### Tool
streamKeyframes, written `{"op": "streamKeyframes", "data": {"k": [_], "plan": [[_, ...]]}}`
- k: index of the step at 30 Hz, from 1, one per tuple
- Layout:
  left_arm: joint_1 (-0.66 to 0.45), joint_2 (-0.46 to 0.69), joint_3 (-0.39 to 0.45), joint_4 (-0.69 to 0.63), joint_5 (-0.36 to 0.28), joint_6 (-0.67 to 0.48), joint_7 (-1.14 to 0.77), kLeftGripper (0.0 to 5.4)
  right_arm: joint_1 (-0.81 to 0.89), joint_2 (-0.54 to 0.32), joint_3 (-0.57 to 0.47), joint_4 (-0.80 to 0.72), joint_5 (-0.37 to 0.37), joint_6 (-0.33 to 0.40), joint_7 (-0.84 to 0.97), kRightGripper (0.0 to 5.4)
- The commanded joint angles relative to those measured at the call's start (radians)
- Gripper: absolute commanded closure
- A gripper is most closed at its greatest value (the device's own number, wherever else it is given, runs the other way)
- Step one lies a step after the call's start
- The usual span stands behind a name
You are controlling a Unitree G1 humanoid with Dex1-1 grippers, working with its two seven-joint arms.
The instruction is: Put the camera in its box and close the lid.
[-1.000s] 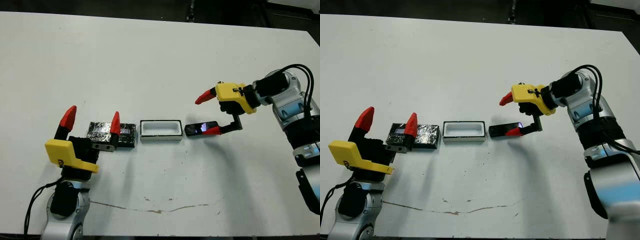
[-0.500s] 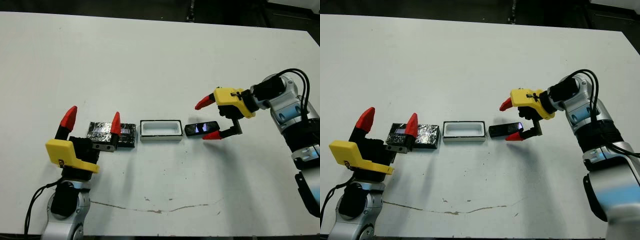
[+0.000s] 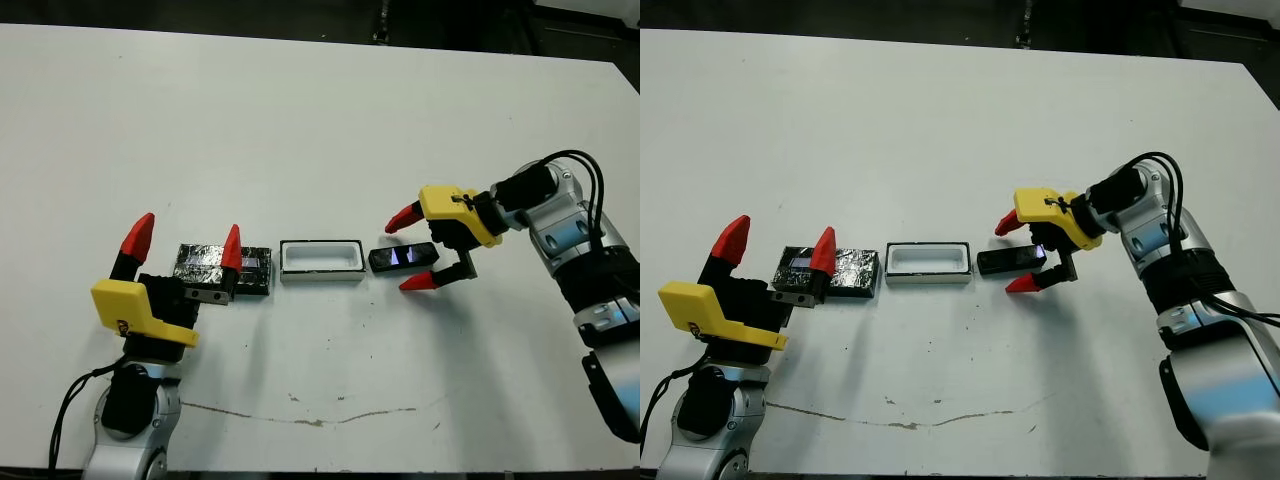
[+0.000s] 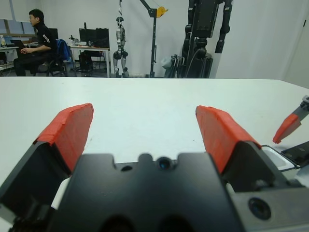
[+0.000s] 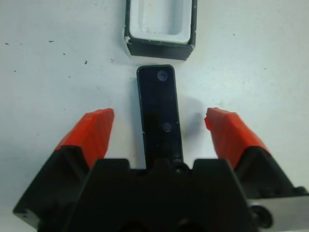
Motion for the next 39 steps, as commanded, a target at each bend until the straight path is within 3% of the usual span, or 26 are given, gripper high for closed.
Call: {"op": "streamKeyframes", "data": {"k": [1,19,28,33,39], "plan": [[0.012,-0.004,-0.006,0.000,0.014,0.000,0.008,0.00,0.048,0.006,0.001,-0.004,-0.017,0.007,-0.051,1.07],[0.011,-0.003,-0.013,-0.001,0.018,0.004,0.012,0.00,0.090,-0.001,-0.031,-0.052,-0.001,0.047,-0.129,3.67],[0.010,-0.008,-0.015,0.000,0.019,0.004,0.018,0.00,0.069,-0.024,0.003,-0.062,-0.042,0.020,-0.120,3.72],[0.010,-0.012,-0.015,0.004,0.022,0.000,0.021,0.00,0.077,-0.039,-0.028,-0.094,-0.022,0.068,-0.133,3.72],[0.014,-0.011,-0.015,0.003,0.020,-0.003,0.022,0.00,0.072,-0.042,-0.132,-0.157,0.080,0.267,-0.139,3.72]]}}
